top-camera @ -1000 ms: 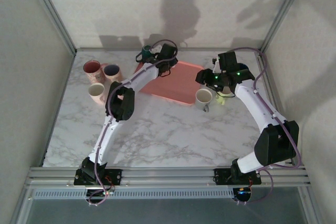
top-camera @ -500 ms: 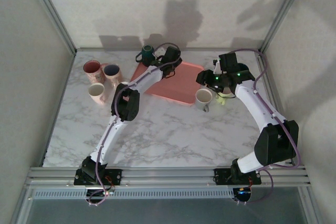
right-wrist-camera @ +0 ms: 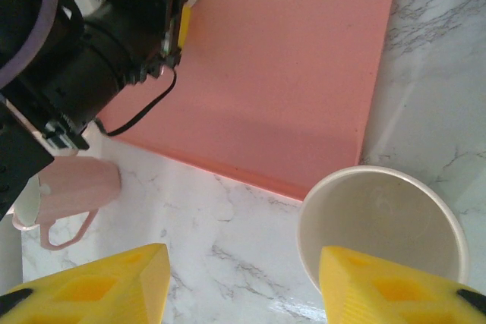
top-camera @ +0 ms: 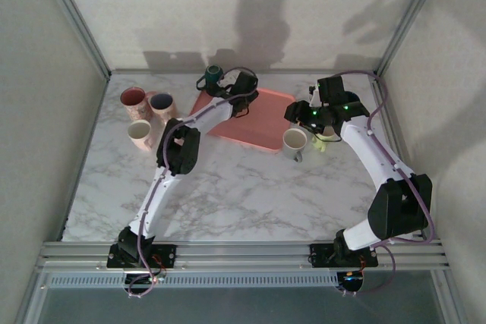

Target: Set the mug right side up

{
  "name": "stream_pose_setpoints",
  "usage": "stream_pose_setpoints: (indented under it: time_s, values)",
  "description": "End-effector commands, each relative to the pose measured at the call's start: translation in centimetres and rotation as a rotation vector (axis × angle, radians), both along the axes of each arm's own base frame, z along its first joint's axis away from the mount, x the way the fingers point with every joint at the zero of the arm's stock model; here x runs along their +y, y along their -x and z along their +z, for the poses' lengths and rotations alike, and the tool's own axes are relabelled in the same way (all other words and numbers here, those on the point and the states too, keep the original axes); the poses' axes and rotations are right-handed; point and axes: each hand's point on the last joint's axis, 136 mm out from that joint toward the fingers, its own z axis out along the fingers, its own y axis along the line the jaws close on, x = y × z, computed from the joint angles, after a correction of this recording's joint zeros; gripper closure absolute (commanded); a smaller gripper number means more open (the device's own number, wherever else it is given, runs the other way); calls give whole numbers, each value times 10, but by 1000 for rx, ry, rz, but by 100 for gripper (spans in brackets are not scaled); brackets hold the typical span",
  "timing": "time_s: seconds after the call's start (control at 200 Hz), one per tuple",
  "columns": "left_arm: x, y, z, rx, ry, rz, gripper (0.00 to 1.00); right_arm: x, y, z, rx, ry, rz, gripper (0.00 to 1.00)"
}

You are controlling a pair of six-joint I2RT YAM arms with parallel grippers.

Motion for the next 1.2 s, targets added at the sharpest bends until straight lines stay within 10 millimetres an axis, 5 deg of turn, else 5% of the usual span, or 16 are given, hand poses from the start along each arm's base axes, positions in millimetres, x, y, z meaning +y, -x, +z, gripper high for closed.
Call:
stream_pose_setpoints:
  time_s: [0.0, 0.13, 0.361, 0.621, 0.756, 1.197]
  values:
    - [31, 6, 42, -58, -25, 42, 32, -2, 1, -2, 8, -8, -8, 45]
    - [44, 23, 60, -73, -38, 32, 33, -3, 0, -2, 4, 8, -2, 45]
    - [37, 37, 117, -181, -121, -178, 28, -5, 0, -4, -3, 35, 17, 45]
    - [57, 21, 151, -260, -68, -242, 22, -3, -4, -1, -12, 29, 21, 45]
    - [60, 5, 152, -272, -71, -273, 21, -2, -6, 2, -21, 30, 25, 45]
    - [58, -31, 107, -181, -42, -353, 27, 10, -14, 11, -41, 25, 117, 44]
